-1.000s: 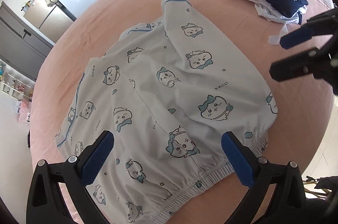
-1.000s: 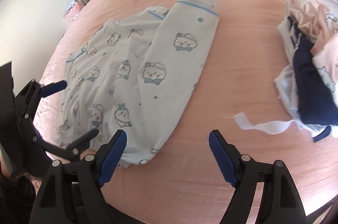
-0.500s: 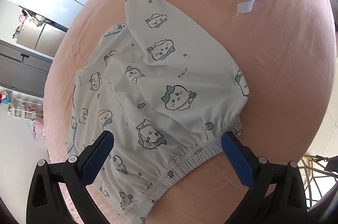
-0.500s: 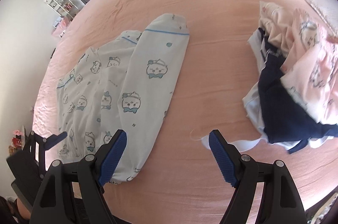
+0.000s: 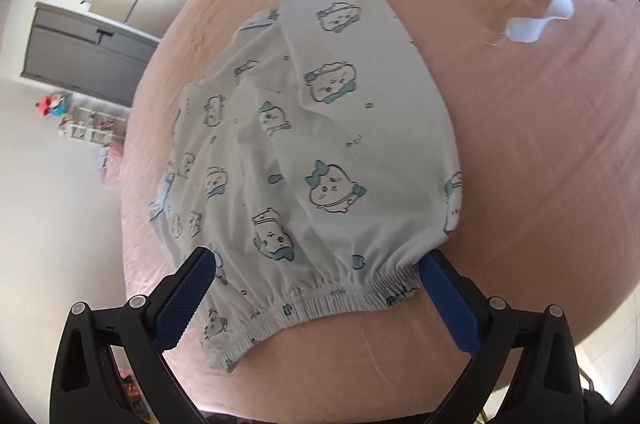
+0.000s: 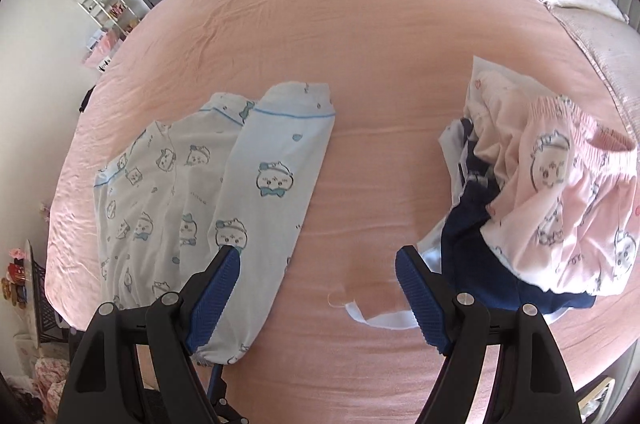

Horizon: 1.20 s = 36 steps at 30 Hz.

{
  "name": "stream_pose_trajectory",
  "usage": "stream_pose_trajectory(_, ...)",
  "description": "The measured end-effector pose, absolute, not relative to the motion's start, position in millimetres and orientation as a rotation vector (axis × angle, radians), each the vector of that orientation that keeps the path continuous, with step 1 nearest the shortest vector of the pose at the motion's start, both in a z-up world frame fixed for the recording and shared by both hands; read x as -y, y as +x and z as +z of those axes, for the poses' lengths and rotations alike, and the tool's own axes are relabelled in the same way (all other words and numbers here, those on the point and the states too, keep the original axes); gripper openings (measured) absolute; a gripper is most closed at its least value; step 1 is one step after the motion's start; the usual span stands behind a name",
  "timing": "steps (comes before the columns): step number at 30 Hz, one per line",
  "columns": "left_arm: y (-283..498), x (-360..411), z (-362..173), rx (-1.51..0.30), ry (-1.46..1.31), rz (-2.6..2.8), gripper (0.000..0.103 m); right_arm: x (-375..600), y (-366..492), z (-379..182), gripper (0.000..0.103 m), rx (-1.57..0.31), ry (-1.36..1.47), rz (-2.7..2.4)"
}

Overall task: Fold clothes
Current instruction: 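Move the right gripper to the waistband edge of the pants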

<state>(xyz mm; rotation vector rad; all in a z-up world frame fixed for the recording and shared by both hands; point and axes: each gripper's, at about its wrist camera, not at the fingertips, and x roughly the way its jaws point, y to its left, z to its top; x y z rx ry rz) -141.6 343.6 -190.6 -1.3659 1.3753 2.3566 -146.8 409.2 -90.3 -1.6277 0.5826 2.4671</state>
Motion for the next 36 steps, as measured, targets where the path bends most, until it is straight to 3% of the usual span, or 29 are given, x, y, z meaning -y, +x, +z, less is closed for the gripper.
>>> stream_pose_trajectory(5, -126, -362, -201, -1.616, -1.141, 2.371, 0.103, -414, -159, -86, 0.08, -0.545, -1.633, 2.474)
stream_pose_trajectory(24, -119, -391, -224, -1.701, -1.16, 2.31, 0.103, -428, -211, -119, 0.08, -0.42, -1.756, 2.364)
stream_pose_trajectory(33, -126, -376, -224, -1.798, -1.105, 2.326, 0.103, -437, -257, -161, 0.08, -0.701, -1.86, 2.347)
stream_pose_trajectory(36, -135, -365, -221, -1.744, -1.161, 2.343, 0.103, -440, -271, -178, 0.08, -0.781, -1.911, 2.311)
